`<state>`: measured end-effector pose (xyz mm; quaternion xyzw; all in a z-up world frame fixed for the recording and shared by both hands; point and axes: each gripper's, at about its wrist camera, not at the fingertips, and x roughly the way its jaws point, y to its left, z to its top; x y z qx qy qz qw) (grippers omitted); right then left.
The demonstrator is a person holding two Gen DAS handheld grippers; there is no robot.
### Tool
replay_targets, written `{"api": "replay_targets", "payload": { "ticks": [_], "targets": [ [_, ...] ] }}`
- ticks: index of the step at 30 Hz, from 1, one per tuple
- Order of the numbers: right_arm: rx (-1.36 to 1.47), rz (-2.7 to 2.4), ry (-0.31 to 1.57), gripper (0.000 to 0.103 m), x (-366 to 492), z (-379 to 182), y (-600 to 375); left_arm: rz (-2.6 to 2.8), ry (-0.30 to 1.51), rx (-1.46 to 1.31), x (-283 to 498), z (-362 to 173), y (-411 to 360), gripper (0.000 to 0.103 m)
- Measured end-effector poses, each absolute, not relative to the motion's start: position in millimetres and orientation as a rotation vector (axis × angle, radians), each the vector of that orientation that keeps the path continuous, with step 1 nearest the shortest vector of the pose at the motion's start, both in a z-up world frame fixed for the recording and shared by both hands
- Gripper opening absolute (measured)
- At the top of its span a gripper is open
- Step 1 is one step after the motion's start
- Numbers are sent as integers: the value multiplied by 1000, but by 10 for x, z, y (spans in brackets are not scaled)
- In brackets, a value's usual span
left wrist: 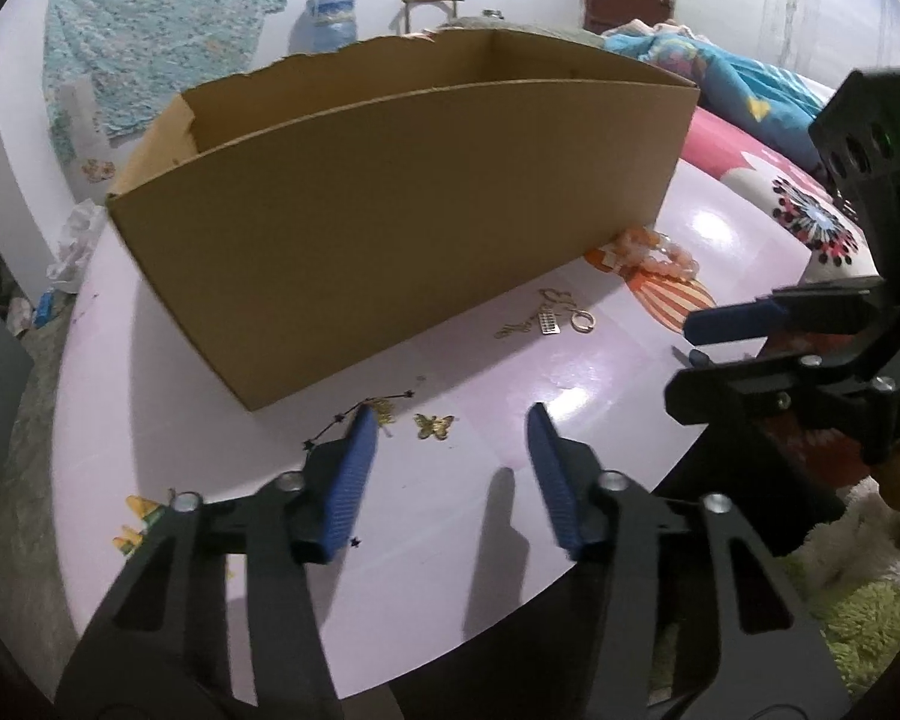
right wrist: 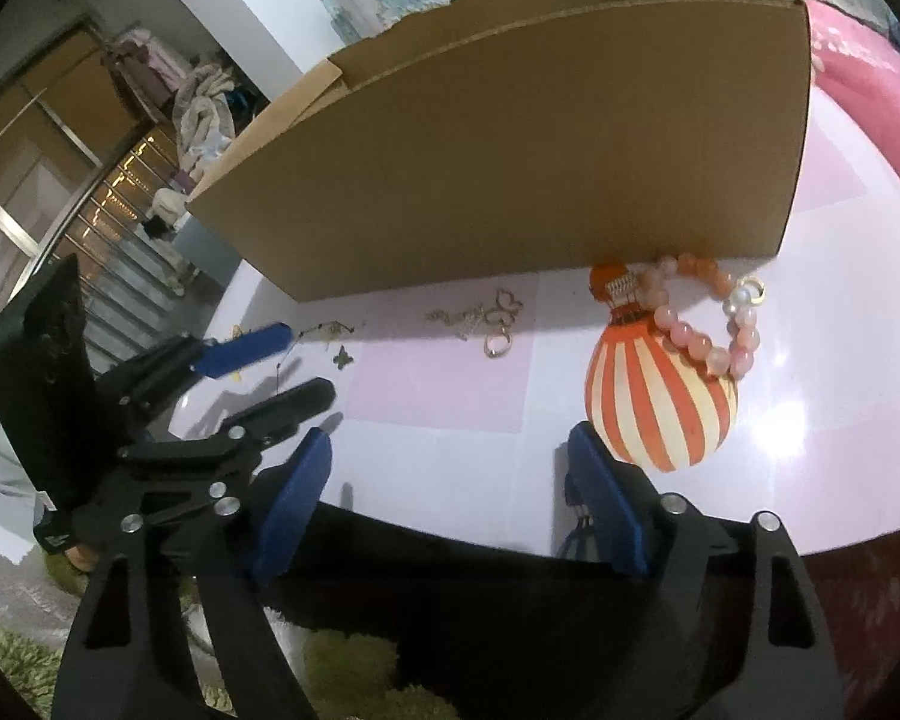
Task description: Organize jewelry
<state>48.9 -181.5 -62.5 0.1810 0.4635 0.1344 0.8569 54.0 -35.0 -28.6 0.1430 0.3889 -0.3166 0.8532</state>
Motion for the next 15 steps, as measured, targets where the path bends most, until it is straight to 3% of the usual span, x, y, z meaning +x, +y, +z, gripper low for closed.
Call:
{"api": "replay_targets", "payload": {
  "ticks": [8,15],
  "targets": [
    [365,292,969,72,532,-629,-1797,-662,883,321,668,-400,-417,23],
    [367,291,968,69,524,-637,-1801,-645,889,338,704,-411,-441,16]
  ]
}}
